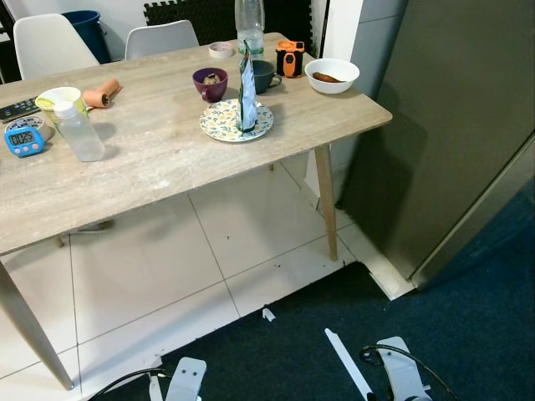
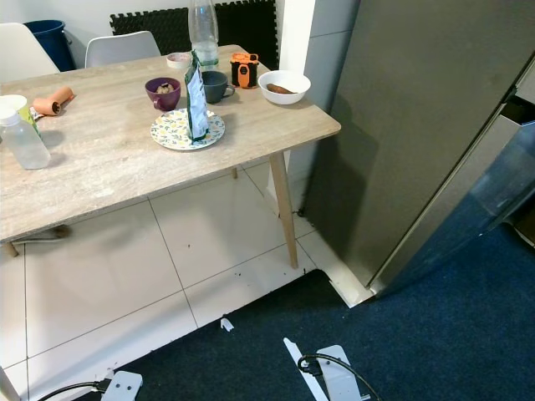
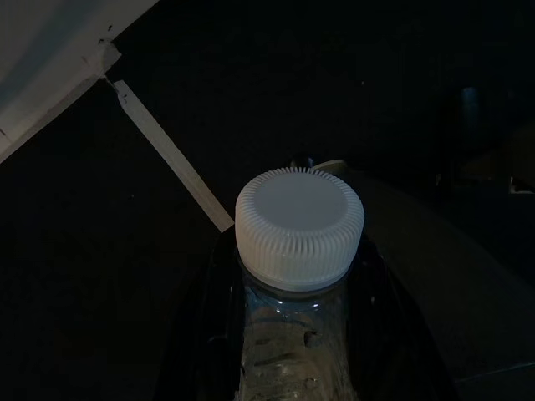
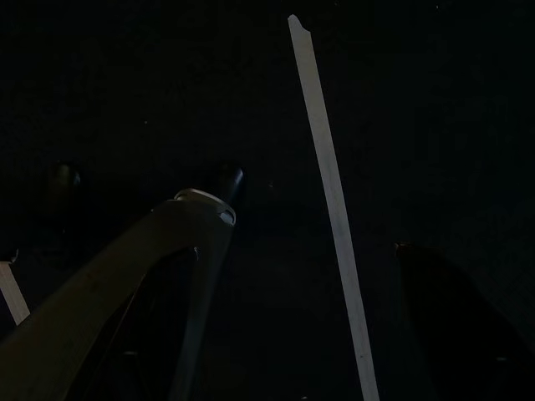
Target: Restocking fridge
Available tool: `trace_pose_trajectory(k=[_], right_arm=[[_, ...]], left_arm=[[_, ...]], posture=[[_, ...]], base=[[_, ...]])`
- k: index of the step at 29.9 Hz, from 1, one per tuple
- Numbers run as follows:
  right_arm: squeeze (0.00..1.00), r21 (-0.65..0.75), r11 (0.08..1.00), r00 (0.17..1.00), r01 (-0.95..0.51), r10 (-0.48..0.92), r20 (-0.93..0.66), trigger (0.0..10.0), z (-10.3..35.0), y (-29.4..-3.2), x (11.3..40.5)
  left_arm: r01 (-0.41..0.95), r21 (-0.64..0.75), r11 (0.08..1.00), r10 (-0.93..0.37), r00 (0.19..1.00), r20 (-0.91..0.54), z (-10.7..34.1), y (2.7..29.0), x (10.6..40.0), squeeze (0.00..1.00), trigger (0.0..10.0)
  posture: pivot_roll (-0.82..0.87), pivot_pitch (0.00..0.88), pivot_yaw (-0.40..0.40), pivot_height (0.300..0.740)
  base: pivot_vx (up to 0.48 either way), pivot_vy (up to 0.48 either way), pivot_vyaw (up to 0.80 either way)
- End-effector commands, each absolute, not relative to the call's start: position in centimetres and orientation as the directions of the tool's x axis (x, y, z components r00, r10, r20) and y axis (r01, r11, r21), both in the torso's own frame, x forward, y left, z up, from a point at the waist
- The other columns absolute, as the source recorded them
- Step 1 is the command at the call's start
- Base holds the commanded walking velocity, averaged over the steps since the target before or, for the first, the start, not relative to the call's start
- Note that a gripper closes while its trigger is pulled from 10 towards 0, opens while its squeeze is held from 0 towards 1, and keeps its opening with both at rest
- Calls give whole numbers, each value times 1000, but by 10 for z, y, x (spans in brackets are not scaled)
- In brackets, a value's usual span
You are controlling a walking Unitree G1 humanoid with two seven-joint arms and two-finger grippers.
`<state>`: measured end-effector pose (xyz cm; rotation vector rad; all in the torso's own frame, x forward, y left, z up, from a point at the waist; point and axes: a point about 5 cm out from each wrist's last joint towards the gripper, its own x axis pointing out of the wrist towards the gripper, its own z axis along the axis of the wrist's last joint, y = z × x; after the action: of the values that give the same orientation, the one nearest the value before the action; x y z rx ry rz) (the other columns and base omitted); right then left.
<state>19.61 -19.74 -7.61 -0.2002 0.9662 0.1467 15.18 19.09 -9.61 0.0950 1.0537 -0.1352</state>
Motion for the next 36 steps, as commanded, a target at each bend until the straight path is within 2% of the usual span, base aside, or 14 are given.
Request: trace_pose_trajectory(k=[1,36], right_arm=[[0,-103,972,549,-210,30,-835,10000,-79,-200,190],[0,-111,971,551,-213,26,-834,10000,-78,-202,191]], left_arm=[[174,-100,980,-167,428,-888,-105,162,136,0,10000],[179,-100,979,-169,427,-888,-105,162,135,0,10000]], posture=[[-26,130,-46,740],[-24,129,-46,740]], base=[[0,0,0],[0,0,0]])
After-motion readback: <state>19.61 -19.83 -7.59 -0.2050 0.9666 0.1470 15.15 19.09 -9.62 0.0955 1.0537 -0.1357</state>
